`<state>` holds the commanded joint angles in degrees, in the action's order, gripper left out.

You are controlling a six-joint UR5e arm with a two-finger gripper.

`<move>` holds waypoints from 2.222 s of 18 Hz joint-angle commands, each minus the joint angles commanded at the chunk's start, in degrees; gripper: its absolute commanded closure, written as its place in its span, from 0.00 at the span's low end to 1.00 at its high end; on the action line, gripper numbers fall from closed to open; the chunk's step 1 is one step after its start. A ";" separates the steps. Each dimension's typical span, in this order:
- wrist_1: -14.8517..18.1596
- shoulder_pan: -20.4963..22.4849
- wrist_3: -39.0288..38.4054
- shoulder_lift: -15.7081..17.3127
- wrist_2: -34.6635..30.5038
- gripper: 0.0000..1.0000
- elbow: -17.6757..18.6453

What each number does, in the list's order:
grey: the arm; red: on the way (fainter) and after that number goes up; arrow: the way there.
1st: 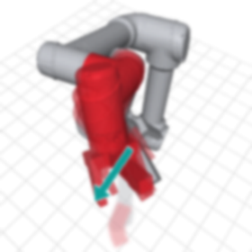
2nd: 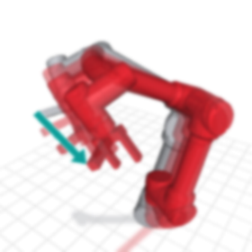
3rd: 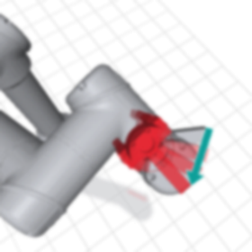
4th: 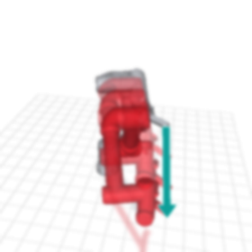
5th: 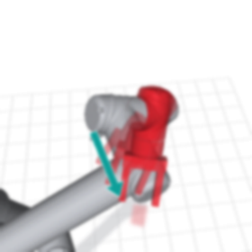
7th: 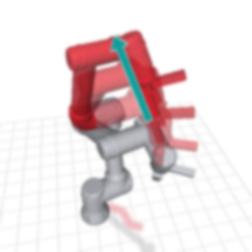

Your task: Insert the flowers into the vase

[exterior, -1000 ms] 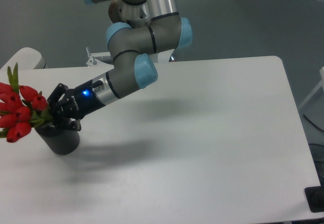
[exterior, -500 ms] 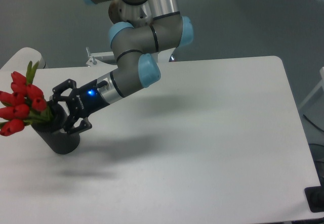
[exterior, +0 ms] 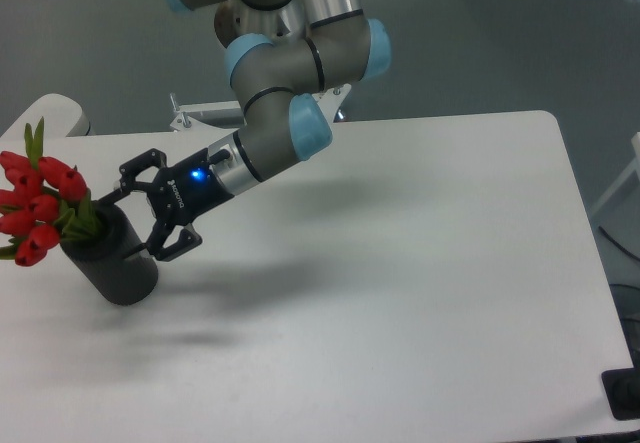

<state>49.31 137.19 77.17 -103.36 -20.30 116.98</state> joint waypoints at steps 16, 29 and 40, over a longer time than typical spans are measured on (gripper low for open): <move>0.35 11.34 -0.70 -6.23 -7.87 0.00 -8.60; 3.77 8.98 -0.97 -14.67 -49.63 0.00 -28.72; 15.20 7.13 2.18 -21.70 -64.50 0.00 -40.07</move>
<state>64.50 144.32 79.35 -125.06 -84.80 76.91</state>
